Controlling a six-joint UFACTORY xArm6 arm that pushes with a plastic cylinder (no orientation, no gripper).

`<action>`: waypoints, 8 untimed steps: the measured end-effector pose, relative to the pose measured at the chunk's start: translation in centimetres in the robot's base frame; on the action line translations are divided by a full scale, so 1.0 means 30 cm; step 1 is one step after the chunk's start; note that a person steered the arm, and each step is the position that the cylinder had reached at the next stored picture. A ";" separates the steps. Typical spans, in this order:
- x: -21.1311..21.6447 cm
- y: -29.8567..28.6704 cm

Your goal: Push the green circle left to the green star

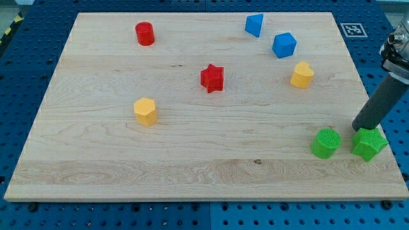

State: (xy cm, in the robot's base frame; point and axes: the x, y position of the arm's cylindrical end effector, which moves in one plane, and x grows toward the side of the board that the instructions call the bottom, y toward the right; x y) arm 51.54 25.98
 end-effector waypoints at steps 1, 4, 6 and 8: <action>0.043 0.000; 0.025 -0.025; 0.008 -0.219; 0.035 -0.294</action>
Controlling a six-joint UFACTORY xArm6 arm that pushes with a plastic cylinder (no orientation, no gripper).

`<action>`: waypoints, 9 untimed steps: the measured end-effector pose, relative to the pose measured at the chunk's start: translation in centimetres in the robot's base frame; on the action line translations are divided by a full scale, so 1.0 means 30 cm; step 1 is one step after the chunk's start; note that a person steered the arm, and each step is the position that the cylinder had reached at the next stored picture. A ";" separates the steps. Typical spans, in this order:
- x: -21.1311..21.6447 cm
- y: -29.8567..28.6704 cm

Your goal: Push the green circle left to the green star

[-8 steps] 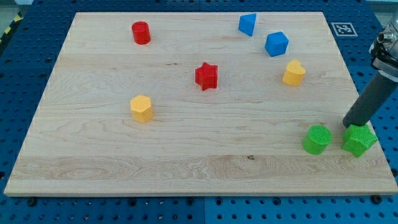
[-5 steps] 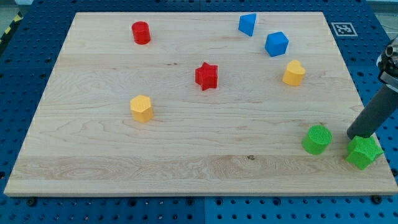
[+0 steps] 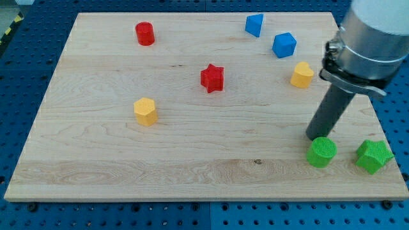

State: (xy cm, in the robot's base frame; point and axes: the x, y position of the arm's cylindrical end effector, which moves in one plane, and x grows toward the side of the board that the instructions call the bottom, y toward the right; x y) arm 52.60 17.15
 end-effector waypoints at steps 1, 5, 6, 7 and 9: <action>0.064 -0.018; 0.265 -0.152; 0.282 -0.088; 0.247 -0.047; 0.222 -0.029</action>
